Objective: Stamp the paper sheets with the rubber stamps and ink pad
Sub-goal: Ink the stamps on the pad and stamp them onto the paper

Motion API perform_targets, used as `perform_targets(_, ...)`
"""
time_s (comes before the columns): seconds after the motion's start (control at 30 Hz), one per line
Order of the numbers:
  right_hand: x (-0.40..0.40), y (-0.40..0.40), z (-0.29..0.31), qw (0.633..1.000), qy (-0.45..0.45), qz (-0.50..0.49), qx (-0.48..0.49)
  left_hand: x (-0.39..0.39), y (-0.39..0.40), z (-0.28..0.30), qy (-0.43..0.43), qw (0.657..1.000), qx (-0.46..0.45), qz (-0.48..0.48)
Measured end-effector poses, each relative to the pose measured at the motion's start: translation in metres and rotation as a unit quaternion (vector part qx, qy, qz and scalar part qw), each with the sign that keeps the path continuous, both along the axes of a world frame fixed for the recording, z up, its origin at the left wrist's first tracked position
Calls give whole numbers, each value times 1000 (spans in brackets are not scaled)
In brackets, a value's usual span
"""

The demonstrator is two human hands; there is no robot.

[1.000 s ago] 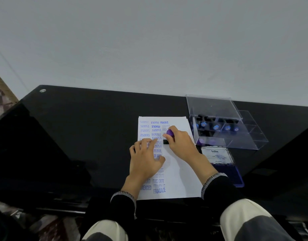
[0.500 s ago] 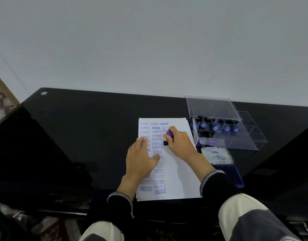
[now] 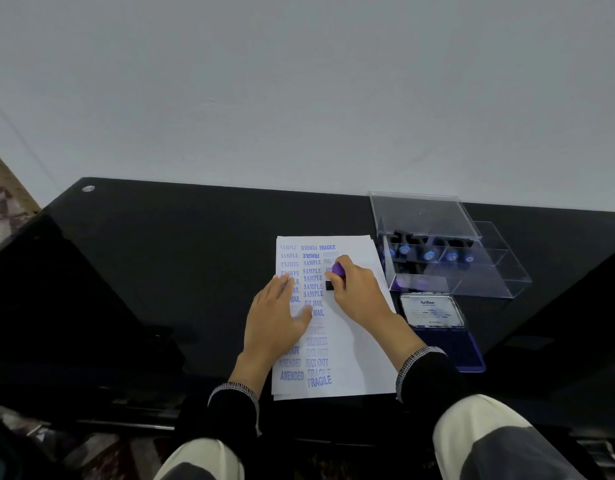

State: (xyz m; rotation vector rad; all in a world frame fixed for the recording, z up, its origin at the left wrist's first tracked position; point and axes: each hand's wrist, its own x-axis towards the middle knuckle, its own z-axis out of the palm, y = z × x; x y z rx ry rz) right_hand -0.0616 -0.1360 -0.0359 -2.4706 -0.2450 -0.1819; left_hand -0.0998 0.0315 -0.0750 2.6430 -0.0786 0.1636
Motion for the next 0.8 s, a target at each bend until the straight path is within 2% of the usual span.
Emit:
perform_targets(0.23,11,0,5,999,39,-1,-1,0,0,-1,1,1000,3,1)
perform_targets(0.4,3,0,-3,1000,12,-2,7,0,-1,0,-5,1000,25,6)
perform_targets(0.47,0,0,-6,1000,-1,-3,10,1,-1,1,-25,997,51,44)
perform_targets(0.57,-1,1,-7,1000,-8,-2,10,4,1,1,-4,992,29,123)
perform_targets(0.8,6,1,0,1000,16,-3,10,7,1,-2,2,991,-31,127)
